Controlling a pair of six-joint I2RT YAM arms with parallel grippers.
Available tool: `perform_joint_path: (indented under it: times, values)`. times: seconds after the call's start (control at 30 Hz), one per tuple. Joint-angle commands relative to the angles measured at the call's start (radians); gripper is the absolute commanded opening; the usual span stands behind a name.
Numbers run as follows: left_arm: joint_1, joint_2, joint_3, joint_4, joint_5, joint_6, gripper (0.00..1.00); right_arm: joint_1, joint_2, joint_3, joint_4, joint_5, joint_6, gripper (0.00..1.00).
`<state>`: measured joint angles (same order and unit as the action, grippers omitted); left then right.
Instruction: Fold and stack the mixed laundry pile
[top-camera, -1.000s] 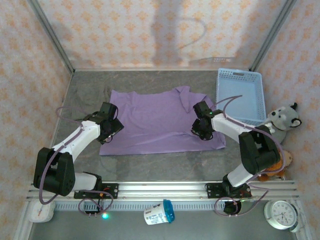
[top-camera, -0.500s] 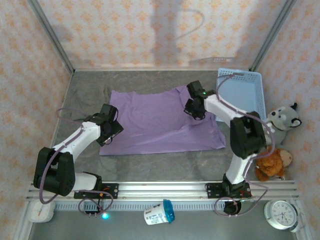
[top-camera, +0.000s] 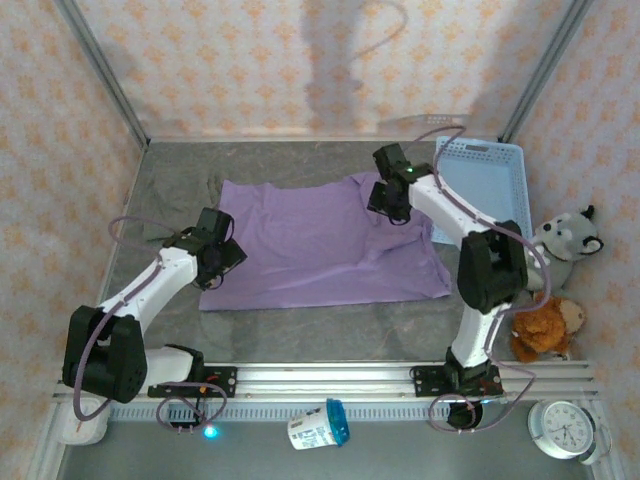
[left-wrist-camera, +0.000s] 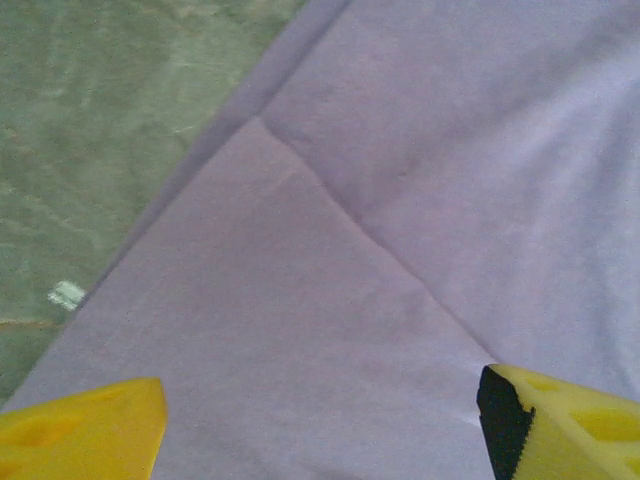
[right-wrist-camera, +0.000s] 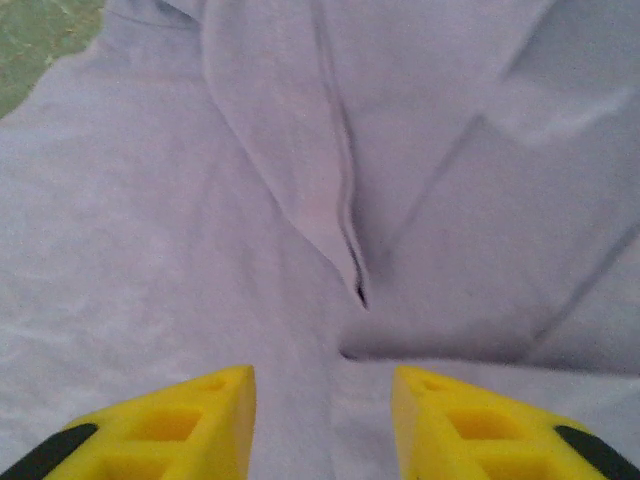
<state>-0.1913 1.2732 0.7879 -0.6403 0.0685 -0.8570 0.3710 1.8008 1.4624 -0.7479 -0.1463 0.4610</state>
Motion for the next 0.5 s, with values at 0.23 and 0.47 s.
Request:
perform_joint_path:
  times: [0.23,0.47]
  values:
    - [-0.113,0.125,0.106,0.066,0.035,0.101,0.76,0.089,0.003,-0.076,-0.042,0.003,0.031,0.46]
    - [-0.146,0.176,0.161,0.05,0.006,0.083,0.76,0.111,0.215,0.1,-0.136,0.078,0.053,0.37]
